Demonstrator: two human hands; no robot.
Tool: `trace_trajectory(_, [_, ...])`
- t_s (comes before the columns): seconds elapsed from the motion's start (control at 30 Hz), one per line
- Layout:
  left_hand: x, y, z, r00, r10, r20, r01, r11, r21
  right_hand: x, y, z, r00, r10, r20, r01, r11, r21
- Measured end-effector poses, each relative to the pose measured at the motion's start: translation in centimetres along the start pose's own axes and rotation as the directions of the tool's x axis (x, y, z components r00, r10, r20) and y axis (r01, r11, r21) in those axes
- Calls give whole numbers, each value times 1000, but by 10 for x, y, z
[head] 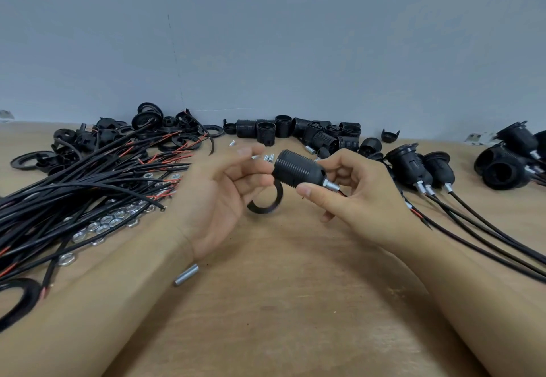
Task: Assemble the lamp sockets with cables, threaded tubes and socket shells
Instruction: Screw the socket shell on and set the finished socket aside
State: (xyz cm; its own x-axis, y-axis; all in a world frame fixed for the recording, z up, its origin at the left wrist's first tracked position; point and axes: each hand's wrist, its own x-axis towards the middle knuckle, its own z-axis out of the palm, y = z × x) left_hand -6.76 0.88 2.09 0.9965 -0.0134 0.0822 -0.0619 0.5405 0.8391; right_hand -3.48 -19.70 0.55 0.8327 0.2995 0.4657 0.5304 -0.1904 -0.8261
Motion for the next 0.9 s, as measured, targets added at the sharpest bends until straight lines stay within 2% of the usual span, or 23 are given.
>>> trace_trajectory(0.1, [2, -8, 1, 999, 43, 12, -45, 986, 163, 0, 4, 2, 999, 38, 4, -37, 998, -58])
trace_trajectory(0.13, [3, -9, -1, 993, 117, 17, -117, 948, 295, 0, 5, 1, 999, 39, -12, -40, 997, -61])
trace_trajectory(0.17, [4, -8, -5, 971, 236, 33, -221, 838, 499, 1, 6, 0, 999, 35, -36, -37, 998, -58])
trace_trajectory(0.2, [5, -7, -10, 929, 356, 99, -319, 637, 702, 3, 6, -1, 998, 31, -63, -35, 998, -58])
trace_trajectory(0.23, [5, -6, -14, 886, 416, 204, -381, 405, 831, 3, 6, -3, 996, 30, -88, -35, 997, -67])
trace_trajectory(0.27, [4, -7, -17, 865, 397, 308, -412, 210, 887, 4, 6, -4, 994, 30, -105, -39, 996, -82])
trace_trajectory(0.3, [4, -9, -20, 872, 313, 376, -413, 59, 909, 4, 6, -4, 993, 35, -116, -46, 994, -94])
trace_trajectory(0.37, [5, -16, -25, 896, 135, 423, -406, -133, 904, 4, 7, -4, 992, 49, -118, -61, 993, -102])
trace_trajectory(0.4, [7, -18, -26, 897, 97, 430, -411, -172, 895, 4, 7, -4, 993, 51, -109, -63, 993, -104])
trace_trajectory(0.47, [8, -19, -25, 901, 100, 422, -410, -123, 904, 4, 7, -3, 994, 53, -91, -62, 993, -104])
trace_trajectory(0.53, [9, -19, -25, 921, 156, 357, -347, -91, 933, 4, 7, -3, 995, 50, -83, -58, 993, -103])
trace_trajectory(0.57, [10, -19, -25, 923, 214, 320, -308, -87, 947, 4, 7, -3, 995, 48, -84, -57, 992, -110])
trace_trajectory(0.6, [11, -18, -24, 915, 297, 273, -274, -41, 961, 4, 6, -3, 995, 44, -86, -54, 992, -118])
trace_trajectory(0.63, [11, -17, -22, 900, 388, 199, -246, 76, 966, 4, 5, -3, 995, 36, -92, -47, 992, -119])
trace_trajectory(0.7, [11, -11, -17, 874, 485, -6, -241, 444, 863, 4, 4, -3, 995, 13, -97, -24, 992, -120])
trace_trajectory(0.73, [11, -8, -14, 878, 469, -99, -248, 622, 743, 3, 3, -3, 996, -6, -86, -6, 991, -134])
trace_trajectory(0.77, [9, -6, -11, 895, 419, -156, -244, 749, 616, 2, 2, -3, 997, -28, -65, 18, 987, -159])
trace_trajectory(0.83, [5, -7, -4, 944, 285, -168, -187, 880, 437, 1, 1, 0, 998, -62, -28, 55, 975, -217])
trace_trajectory(0.9, [4, -9, 0, 971, 190, -144, -126, 922, 367, 0, 1, 2, 997, -77, -11, 72, 965, -250])
